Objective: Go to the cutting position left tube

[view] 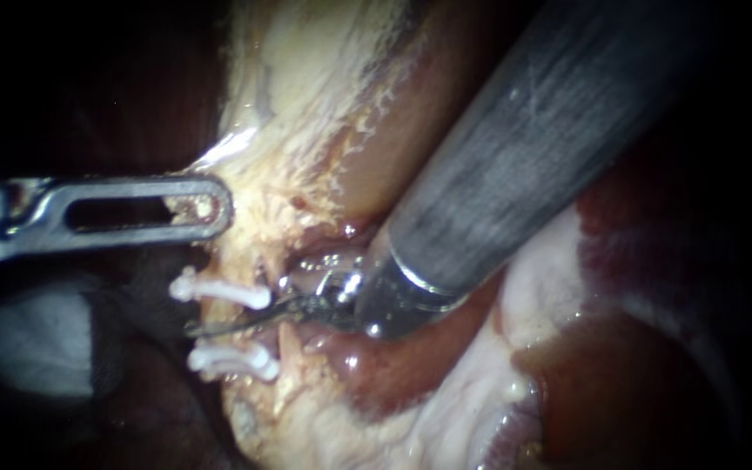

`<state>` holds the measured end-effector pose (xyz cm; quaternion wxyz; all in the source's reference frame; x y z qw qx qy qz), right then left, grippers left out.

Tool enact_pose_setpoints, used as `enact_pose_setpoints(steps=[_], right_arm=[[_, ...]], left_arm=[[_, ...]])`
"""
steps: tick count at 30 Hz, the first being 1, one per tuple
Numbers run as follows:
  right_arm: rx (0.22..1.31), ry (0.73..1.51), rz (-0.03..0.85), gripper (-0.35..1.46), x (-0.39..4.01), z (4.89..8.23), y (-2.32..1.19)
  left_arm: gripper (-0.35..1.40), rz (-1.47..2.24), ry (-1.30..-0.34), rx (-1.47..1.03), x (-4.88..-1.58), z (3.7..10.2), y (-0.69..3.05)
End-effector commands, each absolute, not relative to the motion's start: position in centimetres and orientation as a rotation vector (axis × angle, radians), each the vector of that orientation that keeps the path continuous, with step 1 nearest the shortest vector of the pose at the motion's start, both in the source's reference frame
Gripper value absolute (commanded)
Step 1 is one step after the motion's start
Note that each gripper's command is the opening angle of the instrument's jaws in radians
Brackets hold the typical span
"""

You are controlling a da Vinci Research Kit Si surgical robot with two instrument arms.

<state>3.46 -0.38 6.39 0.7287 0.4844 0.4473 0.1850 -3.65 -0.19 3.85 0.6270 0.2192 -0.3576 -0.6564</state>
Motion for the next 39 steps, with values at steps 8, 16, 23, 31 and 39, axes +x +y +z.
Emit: enact_pose_setpoints(steps=[8, 16, 23, 31, 39], right_arm=[[1.068, 0.999, 0.392, -0.35, 3.65, 6.47, -0.45], [1.077, 1.032, 0.399, -0.35, 3.74, 6.49, -0.44], [1.080, 1.050, 0.403, -0.35, 3.77, 6.49, -0.44], [1.084, 1.070, 0.408, -0.35, 3.78, 6.49, -0.44], [1.084, 1.082, 0.413, -0.35, 3.81, 6.50, -0.43]], left_arm=[[-0.23, -1.505, -0.820, 0.504, -3.64, 3.83, -0.18], [-0.25, -1.505, -0.819, 0.505, -3.63, 3.83, -0.17], [-0.27, -1.506, -0.825, 0.507, -3.62, 3.82, -0.15], [-0.27, -1.504, -0.825, 0.511, -3.61, 3.82, -0.14], [-0.27, -1.509, -0.824, 0.500, -3.58, 3.85, -0.11]])
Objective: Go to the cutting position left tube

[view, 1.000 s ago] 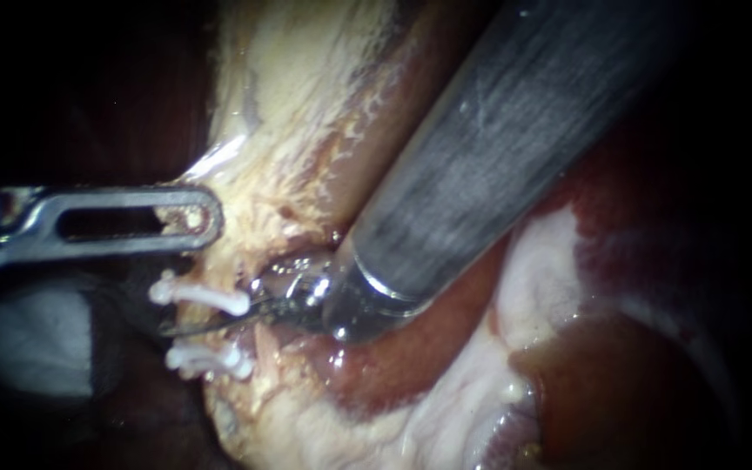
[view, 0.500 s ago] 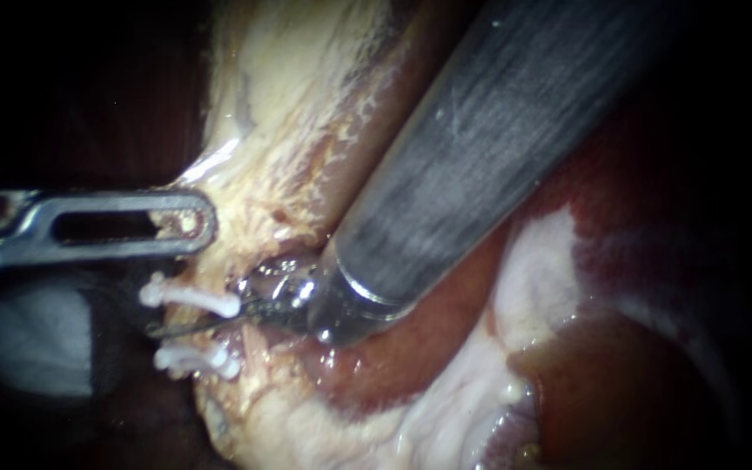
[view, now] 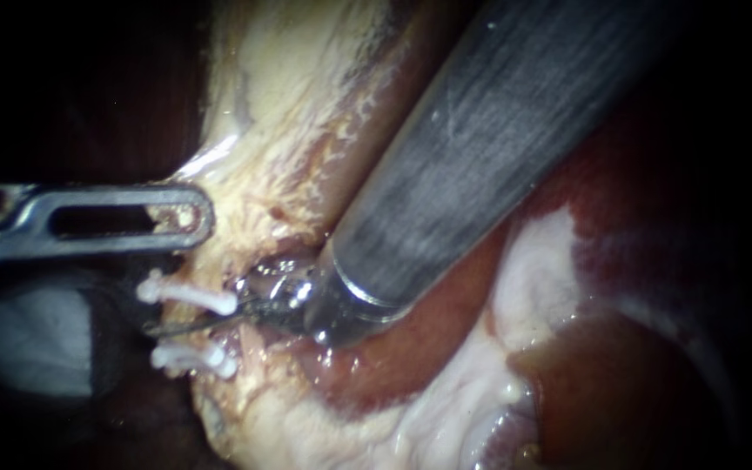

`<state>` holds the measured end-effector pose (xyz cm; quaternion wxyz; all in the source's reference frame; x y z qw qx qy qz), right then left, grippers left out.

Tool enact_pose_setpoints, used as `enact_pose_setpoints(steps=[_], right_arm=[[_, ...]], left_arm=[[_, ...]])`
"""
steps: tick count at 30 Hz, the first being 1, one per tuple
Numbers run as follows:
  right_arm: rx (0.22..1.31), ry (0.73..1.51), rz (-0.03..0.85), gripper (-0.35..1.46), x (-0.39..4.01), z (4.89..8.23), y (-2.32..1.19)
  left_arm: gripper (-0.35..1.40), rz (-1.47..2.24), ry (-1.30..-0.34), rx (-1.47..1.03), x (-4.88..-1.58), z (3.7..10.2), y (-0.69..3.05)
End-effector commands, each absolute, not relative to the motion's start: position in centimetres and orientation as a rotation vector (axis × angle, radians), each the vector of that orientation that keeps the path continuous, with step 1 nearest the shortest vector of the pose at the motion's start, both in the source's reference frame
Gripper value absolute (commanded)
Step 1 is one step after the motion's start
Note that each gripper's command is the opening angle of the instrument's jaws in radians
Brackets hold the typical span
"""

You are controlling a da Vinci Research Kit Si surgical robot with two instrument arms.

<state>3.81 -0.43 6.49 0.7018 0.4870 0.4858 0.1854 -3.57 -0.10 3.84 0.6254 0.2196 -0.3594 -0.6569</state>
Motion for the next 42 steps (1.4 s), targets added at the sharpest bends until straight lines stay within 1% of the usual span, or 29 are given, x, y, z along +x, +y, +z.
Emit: enact_pose_setpoints(steps=[1, 42], right_arm=[[1.084, 1.082, 0.413, -0.35, 3.81, 6.50, -0.43], [1.074, 1.100, 0.430, -0.35, 3.84, 6.53, -0.40]], left_arm=[[-0.27, -1.509, -0.824, 0.500, -3.58, 3.85, -0.11], [-0.28, -1.512, -0.824, 0.494, -3.56, 3.84, -0.11]])
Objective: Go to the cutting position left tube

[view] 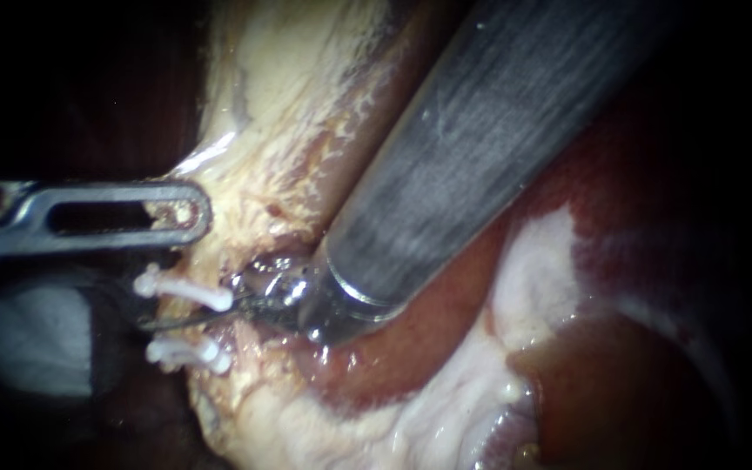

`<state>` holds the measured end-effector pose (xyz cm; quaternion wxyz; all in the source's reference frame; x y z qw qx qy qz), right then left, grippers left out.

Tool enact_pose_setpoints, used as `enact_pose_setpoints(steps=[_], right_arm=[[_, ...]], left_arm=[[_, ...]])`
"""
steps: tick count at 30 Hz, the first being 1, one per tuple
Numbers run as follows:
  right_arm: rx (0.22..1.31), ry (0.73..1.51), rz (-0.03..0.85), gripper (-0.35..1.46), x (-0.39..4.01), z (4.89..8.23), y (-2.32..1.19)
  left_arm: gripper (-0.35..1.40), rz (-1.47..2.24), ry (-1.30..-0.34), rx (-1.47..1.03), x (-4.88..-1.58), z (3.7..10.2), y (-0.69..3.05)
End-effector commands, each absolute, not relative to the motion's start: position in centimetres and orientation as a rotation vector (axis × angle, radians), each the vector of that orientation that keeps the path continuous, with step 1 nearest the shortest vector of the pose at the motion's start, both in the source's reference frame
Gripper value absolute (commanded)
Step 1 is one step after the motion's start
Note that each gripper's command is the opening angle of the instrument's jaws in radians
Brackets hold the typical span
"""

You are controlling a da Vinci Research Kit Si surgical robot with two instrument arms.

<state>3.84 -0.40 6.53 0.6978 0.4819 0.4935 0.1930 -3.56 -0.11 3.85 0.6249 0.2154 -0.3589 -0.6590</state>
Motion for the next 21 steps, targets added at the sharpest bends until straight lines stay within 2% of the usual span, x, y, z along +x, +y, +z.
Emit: enact_pose_setpoints(steps=[1, 21], right_arm=[[1.074, 1.100, 0.430, -0.35, 3.84, 6.53, -0.40], [1.047, 1.111, 0.474, -0.35, 3.92, 6.48, -0.41]], left_arm=[[-0.28, -1.512, -0.824, 0.494, -3.56, 3.84, -0.11], [-0.28, -1.513, -0.823, 0.494, -3.56, 3.82, -0.12]])
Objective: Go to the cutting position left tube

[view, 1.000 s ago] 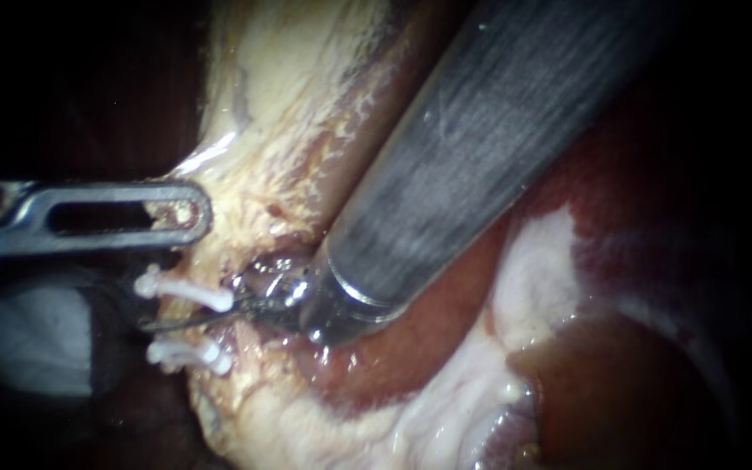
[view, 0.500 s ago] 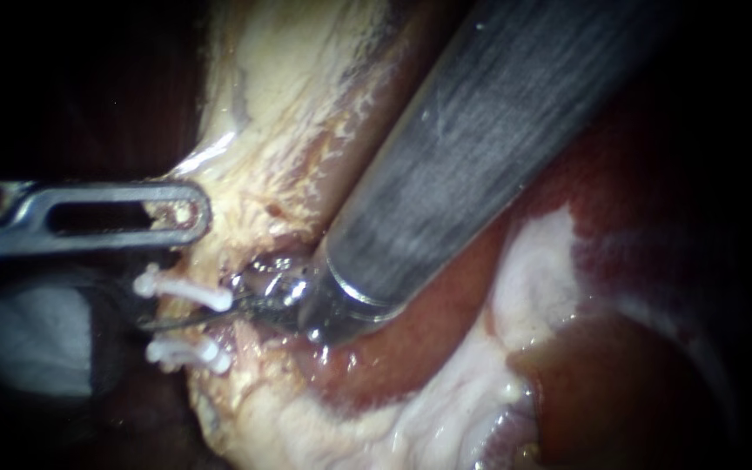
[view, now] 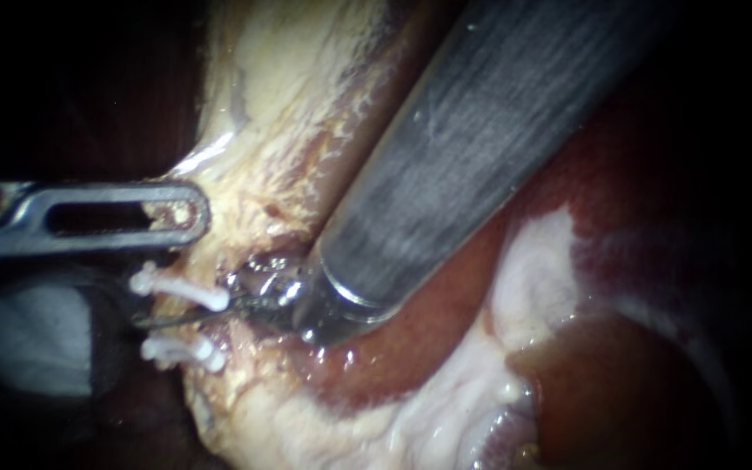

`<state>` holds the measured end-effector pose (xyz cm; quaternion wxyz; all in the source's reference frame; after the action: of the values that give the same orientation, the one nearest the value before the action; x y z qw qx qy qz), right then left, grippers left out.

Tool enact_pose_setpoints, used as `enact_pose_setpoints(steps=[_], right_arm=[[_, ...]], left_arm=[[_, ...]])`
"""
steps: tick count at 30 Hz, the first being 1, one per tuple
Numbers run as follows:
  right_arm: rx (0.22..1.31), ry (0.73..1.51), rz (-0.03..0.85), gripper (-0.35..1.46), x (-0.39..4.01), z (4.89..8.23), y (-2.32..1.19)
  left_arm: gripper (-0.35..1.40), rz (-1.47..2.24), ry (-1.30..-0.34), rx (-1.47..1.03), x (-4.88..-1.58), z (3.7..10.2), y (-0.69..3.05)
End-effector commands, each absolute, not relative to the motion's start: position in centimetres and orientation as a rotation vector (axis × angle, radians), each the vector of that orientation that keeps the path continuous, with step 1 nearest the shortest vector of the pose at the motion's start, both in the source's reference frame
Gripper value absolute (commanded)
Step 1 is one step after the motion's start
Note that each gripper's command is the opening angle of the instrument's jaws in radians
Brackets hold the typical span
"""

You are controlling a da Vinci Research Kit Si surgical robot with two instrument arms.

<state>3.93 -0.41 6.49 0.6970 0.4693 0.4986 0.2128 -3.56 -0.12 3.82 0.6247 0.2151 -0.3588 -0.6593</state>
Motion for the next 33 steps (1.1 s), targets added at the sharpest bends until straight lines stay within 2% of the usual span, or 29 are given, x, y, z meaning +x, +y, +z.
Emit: enact_pose_setpoints(steps=[1, 13, 33], right_arm=[[1.045, 1.111, 0.476, -0.35, 3.93, 6.48, -0.41], [1.040, 1.106, 0.549, -0.35, 4.01, 6.37, -0.46], [1.006, 1.102, 0.623, -0.35, 3.94, 6.18, -0.53]], left_arm=[[-0.28, -1.513, -0.823, 0.494, -3.56, 3.82, -0.12], [-0.30, -1.516, -0.823, 0.488, -3.56, 3.83, -0.12], [-0.30, -1.517, -0.823, 0.483, -3.52, 3.86, -0.11]])
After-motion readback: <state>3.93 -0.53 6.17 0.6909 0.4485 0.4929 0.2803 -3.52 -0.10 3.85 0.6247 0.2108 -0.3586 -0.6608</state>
